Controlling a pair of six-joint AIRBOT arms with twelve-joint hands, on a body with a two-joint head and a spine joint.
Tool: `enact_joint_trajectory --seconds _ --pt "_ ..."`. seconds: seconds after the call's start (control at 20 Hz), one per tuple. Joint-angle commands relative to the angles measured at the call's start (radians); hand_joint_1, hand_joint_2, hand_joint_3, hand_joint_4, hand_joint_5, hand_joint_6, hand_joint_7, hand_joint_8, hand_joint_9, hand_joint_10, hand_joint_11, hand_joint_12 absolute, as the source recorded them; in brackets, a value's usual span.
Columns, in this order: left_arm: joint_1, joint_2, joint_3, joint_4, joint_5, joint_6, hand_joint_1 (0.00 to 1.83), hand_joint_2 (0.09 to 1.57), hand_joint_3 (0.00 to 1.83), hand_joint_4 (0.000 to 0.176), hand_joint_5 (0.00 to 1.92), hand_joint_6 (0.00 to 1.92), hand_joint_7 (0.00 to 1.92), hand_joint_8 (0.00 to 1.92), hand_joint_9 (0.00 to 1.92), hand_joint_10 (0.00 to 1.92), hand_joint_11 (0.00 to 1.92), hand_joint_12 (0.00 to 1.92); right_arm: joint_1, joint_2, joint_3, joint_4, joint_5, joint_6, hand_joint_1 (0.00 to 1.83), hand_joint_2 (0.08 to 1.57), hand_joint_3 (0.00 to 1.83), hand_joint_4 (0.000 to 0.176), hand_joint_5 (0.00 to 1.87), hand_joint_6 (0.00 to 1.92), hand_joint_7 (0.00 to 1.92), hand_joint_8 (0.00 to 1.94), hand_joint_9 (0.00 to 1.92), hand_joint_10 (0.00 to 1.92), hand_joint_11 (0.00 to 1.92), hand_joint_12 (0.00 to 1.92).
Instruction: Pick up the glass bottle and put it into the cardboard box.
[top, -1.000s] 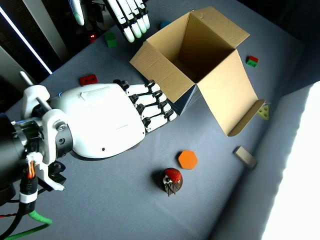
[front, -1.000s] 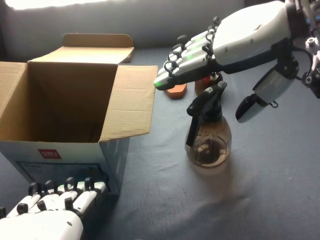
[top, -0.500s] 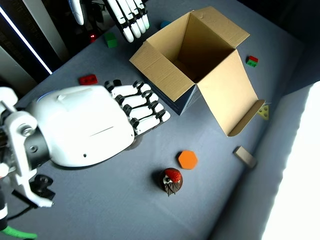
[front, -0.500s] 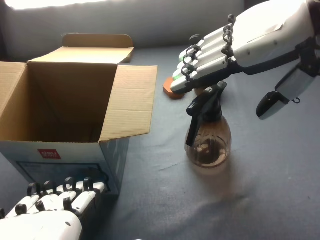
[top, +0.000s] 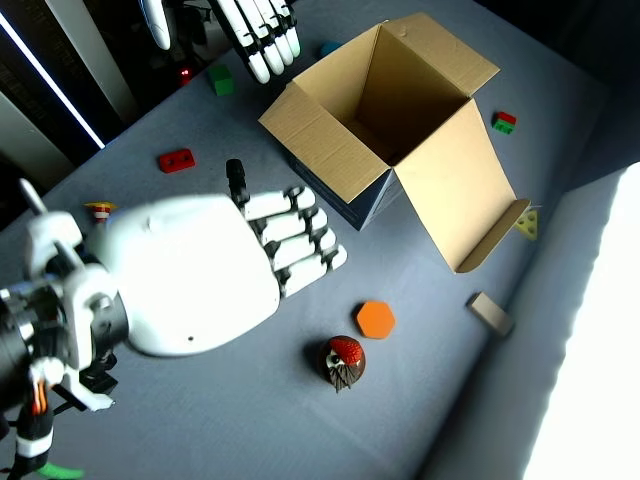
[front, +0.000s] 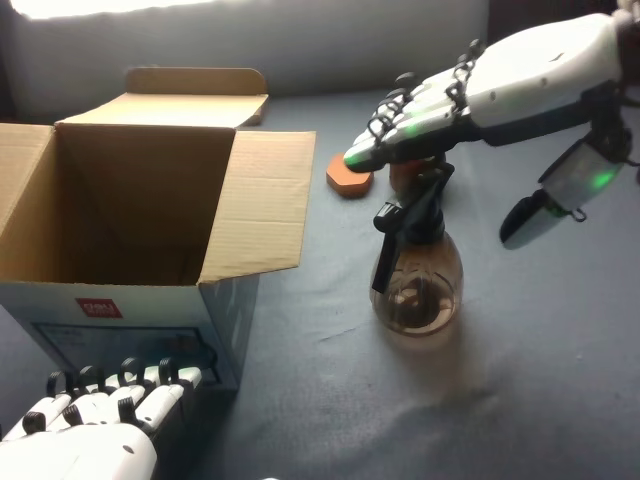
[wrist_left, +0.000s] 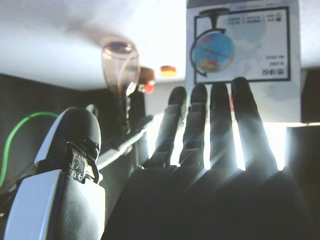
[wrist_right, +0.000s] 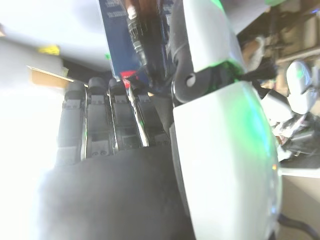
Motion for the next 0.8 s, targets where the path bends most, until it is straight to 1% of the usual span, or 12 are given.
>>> enact_joint_trajectory --seconds 0.0,0.1,0.25,0.35,0.4,0.55,0.65,0.75 --pt "-0.001 -0.005 -0.004 0.078 -0.054 -0.005 0.05 1.23 0.00 0.000 0.08 0.00 0.07 0.00 0.06 0.00 0.00 0.25 -0.001 0.004 -0.001 0.090 -0.019 0.000 1.09 1.00 0.02 0.000 0.00 0.00 0.01 0.00 0.04 0.01 0.00 0.00" --pt "0.003 -0.005 -0.004 0.078 -0.056 -0.005 0.04 1.23 0.00 0.000 0.08 0.00 0.07 0.00 0.05 0.00 0.00 0.22 -0.012 0.005 -0.002 0.106 -0.020 -0.002 1.08 1.00 0.02 0.000 0.00 0.00 0.01 0.00 0.04 0.01 0.00 0.00" --pt "0.011 -0.005 -0.005 0.078 -0.059 -0.015 0.05 1.23 0.00 0.000 0.08 0.00 0.07 0.00 0.05 0.00 0.00 0.24 -0.029 0.004 -0.002 0.124 -0.036 0.012 1.09 1.00 0.02 0.000 0.00 0.00 0.01 0.00 0.04 0.01 0.00 0.00" --pt "0.011 -0.005 -0.006 0.078 -0.061 -0.019 0.05 1.23 0.00 0.000 0.08 0.00 0.07 0.00 0.06 0.00 0.00 0.28 -0.044 0.002 -0.002 0.175 -0.050 0.023 1.09 1.01 0.02 0.000 0.00 0.00 0.01 0.00 0.04 0.01 0.00 0.00" --pt "0.011 -0.005 -0.007 0.078 -0.063 -0.021 0.05 1.23 0.00 0.000 0.08 0.00 0.07 0.00 0.06 0.00 0.00 0.31 -0.051 0.000 -0.003 0.200 -0.065 0.049 1.09 1.01 0.02 0.000 0.00 0.00 0.01 0.00 0.04 0.01 0.00 0.00" --pt "0.014 -0.005 -0.008 0.078 -0.066 -0.027 0.05 1.23 0.00 0.000 0.08 0.00 0.07 0.00 0.06 0.00 0.00 0.31 -0.066 -0.008 -0.003 0.251 -0.085 0.099 1.09 1.01 0.02 0.000 0.00 0.00 0.01 0.00 0.04 0.01 0.00 0.00" --pt "0.020 -0.005 -0.009 0.078 -0.066 -0.031 0.05 1.23 0.00 0.000 0.08 0.00 0.07 0.00 0.06 0.00 0.00 0.31 -0.076 -0.009 -0.010 0.258 -0.104 0.131 1.09 1.00 0.02 0.000 0.00 0.00 0.02 0.00 0.04 0.01 0.00 0.00" --pt "0.029 -0.005 -0.011 0.078 -0.079 -0.043 0.05 1.23 0.00 0.000 0.08 0.00 0.07 0.00 0.07 0.01 0.00 0.31 -0.081 -0.008 -0.015 0.264 -0.111 0.140 1.08 1.00 0.02 0.000 0.00 0.00 0.02 0.01 0.05 0.02 0.00 0.00"
